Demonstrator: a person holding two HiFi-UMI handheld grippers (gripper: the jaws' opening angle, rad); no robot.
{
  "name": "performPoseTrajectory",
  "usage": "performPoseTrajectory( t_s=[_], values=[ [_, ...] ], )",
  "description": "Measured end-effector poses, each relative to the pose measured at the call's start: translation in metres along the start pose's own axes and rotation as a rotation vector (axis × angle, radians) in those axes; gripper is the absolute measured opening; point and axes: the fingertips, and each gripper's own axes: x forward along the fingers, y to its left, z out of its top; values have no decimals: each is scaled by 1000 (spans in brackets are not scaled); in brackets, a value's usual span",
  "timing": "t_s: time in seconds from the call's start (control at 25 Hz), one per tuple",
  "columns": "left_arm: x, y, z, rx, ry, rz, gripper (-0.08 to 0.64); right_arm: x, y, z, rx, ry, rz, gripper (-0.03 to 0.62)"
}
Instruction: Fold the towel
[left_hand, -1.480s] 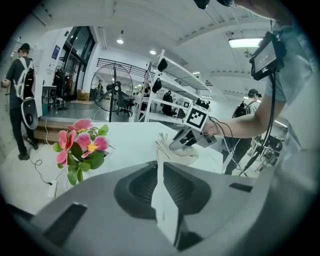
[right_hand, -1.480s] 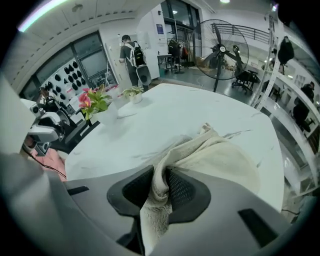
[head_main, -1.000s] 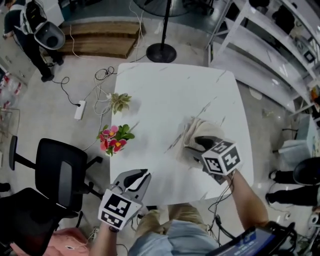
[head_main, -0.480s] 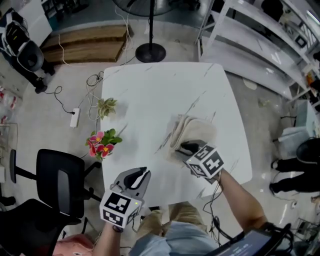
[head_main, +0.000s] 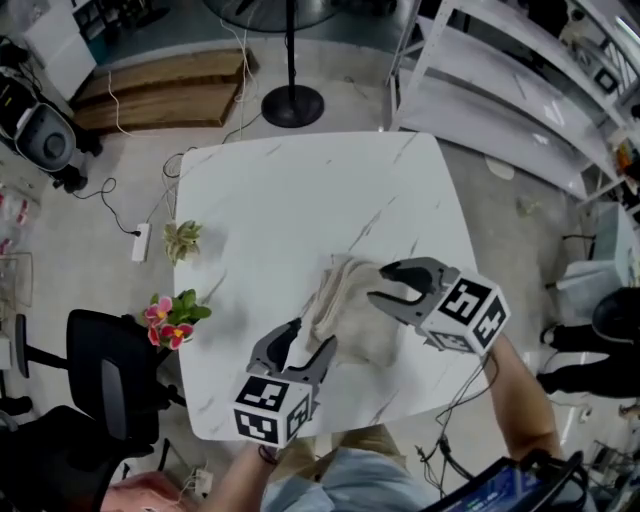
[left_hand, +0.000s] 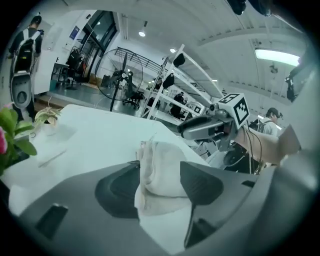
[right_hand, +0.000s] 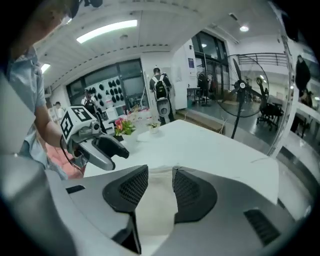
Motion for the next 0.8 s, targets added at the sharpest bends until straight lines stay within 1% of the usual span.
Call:
performPoseTrajectory(
  t_s=[0.04, 0.12, 0.24, 0.32, 0.44, 0.48, 0.6, 0.68, 0.8],
  values=[
    [8, 1, -2, -13, 14, 9, 255, 2, -14, -3, -33, 17, 3, 166],
    [21, 5, -9, -33, 43, 34, 255, 14, -33, -12, -77, 57, 49, 168],
    [34, 14, -19, -35, 82, 85, 252, 36, -41, -27, -114, 110, 161, 198],
    [38, 18, -24, -33, 98, 116, 237, 48, -43, -34, -132, 120, 210, 198],
    [41, 20, -26, -39, 105, 139, 180, 59, -48, -41, -156, 119, 231, 196],
    [42, 19, -26, -40, 105, 143, 157, 61, -49, -43, -166, 116, 234, 169],
    [43, 15, -25, -27, 107, 150, 120, 63, -48, -45, -193, 99, 252, 91],
    [41, 11, -21, -24, 98, 148, 102, 58, -45, -41, -209, 66, 260, 75],
    [34, -1, -10, -33, 60, 126, 89, 42, -42, -27, -243, -8, 257, 72]
  ],
)
